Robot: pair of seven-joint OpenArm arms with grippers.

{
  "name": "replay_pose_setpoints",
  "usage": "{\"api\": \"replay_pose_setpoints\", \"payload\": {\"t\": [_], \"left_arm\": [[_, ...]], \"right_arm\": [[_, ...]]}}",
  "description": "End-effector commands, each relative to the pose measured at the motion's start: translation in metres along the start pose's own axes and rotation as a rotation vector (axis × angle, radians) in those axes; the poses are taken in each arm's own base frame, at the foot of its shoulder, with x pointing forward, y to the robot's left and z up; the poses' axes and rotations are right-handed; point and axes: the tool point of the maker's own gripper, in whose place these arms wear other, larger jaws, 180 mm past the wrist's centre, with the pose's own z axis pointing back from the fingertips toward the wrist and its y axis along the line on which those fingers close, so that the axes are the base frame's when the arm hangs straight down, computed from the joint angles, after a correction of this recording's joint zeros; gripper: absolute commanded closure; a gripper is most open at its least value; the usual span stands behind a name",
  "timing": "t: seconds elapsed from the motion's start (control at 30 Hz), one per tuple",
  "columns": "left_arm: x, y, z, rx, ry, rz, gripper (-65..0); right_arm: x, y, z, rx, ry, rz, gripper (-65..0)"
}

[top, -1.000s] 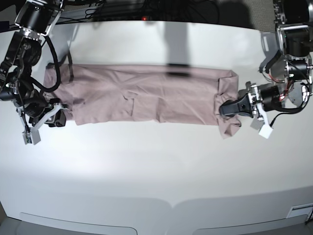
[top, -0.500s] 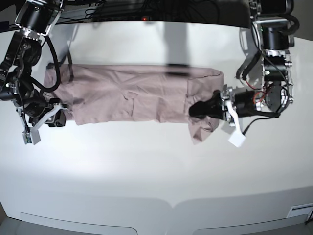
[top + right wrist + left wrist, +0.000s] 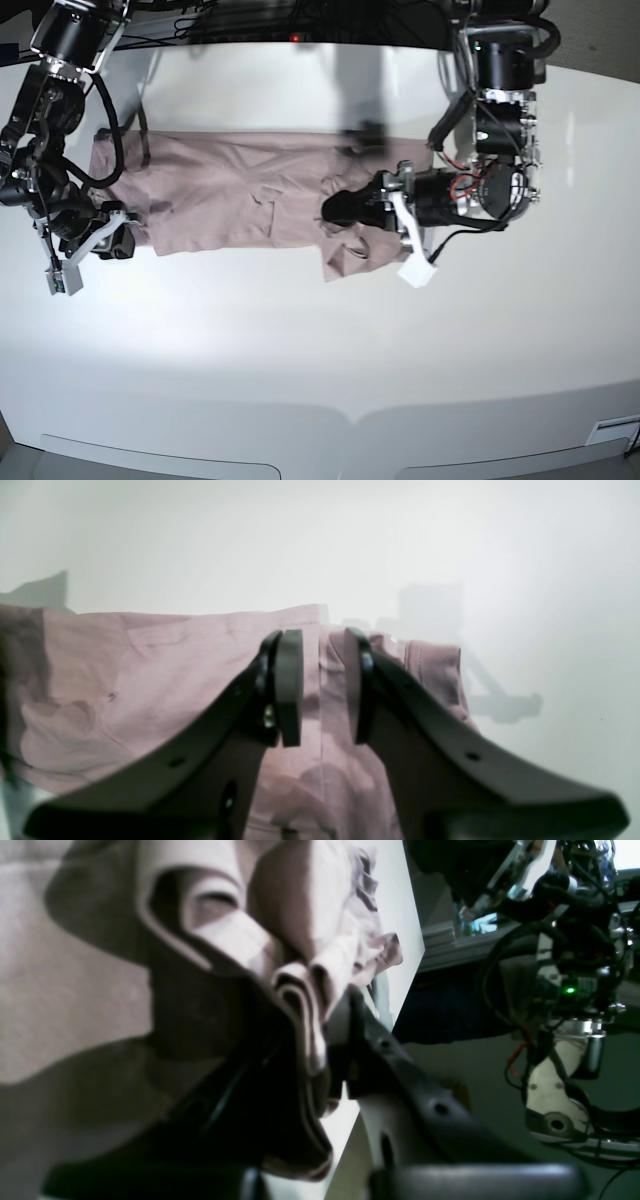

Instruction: Fold the T-shirt properly

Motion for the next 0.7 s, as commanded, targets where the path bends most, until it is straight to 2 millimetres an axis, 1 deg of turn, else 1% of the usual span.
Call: {"api": "replay_pose_setpoints", "payload": {"t": [0.0,0.1,0.2,0.27,0.43,0.6,0.67], "left_arm": [[0.019,-0.011,-0.002,-0.029,-0.045,-0.031,0.0],[0.02,-0.016,-0.007,-0.043,-0.056,-0.029,0.0],[0.028,-0.017,-0.007,-0.046,-0.103,-0.027,0.0],[0.03,-0.017,-0.007,-0.046,-0.11,-0.027,0.0],[0.03,-0.017,-0.007,-0.046,-0.11,-0.027,0.0],[0.024,-0.017,-0.007,-0.047,-0.081,-0.027,0.0],[0.024,-0.022,-0.007,-0.075,-0.081,-0.021,-12.7]], "right_arm": [[0.021,-0.004,0.006,-0.008,-0.063,0.024,-15.2],[0.021,-0.004,0.006,-0.008,-0.063,0.024,-15.2],[0.021,-0.004,0.006,-0.008,-0.063,0.024,-15.2],[0.021,-0.004,0.006,-0.008,-0.063,0.024,-15.2],[0.021,-0.004,0.006,-0.008,-0.064,0.024,-15.2],[0.021,-0.004,0.006,-0.008,-0.064,0.025,-15.2],[0.021,-0.004,0.006,-0.008,-0.064,0.025,-15.2]]}}
